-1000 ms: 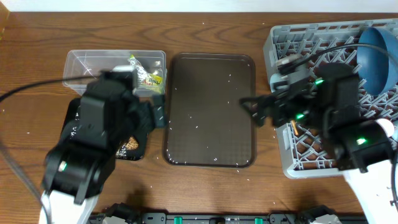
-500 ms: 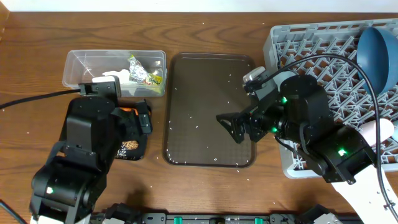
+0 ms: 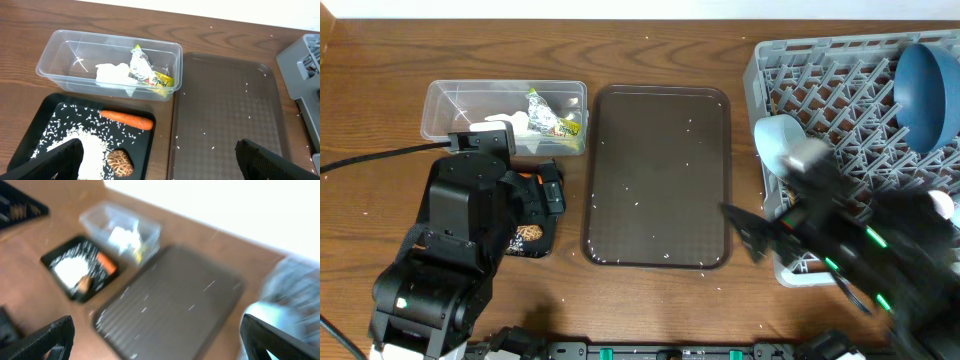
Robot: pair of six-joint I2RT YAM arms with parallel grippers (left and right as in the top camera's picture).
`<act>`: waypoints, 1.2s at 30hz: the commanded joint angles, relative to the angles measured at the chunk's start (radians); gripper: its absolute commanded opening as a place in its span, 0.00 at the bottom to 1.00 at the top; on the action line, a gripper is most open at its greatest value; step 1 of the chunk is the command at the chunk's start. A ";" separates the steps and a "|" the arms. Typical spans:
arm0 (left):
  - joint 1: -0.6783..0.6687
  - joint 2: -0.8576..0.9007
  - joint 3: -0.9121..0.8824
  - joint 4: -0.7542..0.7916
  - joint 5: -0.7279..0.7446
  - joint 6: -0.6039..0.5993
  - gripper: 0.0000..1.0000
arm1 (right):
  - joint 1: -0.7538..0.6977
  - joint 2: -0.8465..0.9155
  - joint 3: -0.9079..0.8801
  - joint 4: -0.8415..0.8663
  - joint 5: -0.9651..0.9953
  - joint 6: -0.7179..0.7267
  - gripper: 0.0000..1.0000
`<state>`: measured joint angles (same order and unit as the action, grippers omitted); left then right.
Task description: Sort waste into correct bins and load items into the dishwasher rack
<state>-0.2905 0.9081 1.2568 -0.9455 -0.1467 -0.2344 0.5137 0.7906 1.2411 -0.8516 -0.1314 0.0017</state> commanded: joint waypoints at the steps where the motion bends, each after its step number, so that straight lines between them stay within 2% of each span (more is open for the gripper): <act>1: 0.002 0.000 0.002 -0.004 -0.019 0.013 0.98 | -0.032 -0.073 -0.019 -0.004 0.180 -0.087 0.99; 5: 0.002 0.000 0.002 -0.004 -0.019 0.013 0.98 | -0.135 -0.183 -0.167 0.069 0.219 -0.086 0.99; 10: 0.002 0.000 0.002 -0.004 -0.019 0.013 0.98 | -0.230 -0.348 -0.476 0.270 0.172 -0.085 0.99; 16: 0.002 0.000 0.002 -0.004 -0.019 0.013 0.98 | -0.269 -0.576 -0.865 0.512 0.131 -0.085 0.99; 22: 0.002 0.000 0.002 -0.004 -0.019 0.013 0.98 | -0.272 -0.776 -1.146 0.693 0.120 -0.085 0.99; 26: 0.002 0.000 0.002 -0.004 -0.019 0.013 0.98 | -0.273 -0.780 -1.236 0.824 0.124 -0.086 0.99; 36: 0.002 0.000 0.002 -0.004 -0.019 0.013 0.98 | -0.271 -0.779 -1.236 0.778 0.124 -0.085 0.99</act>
<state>-0.2905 0.9081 1.2556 -0.9459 -0.1574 -0.2344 0.2546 0.0177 0.0067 -0.0692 -0.0044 -0.0719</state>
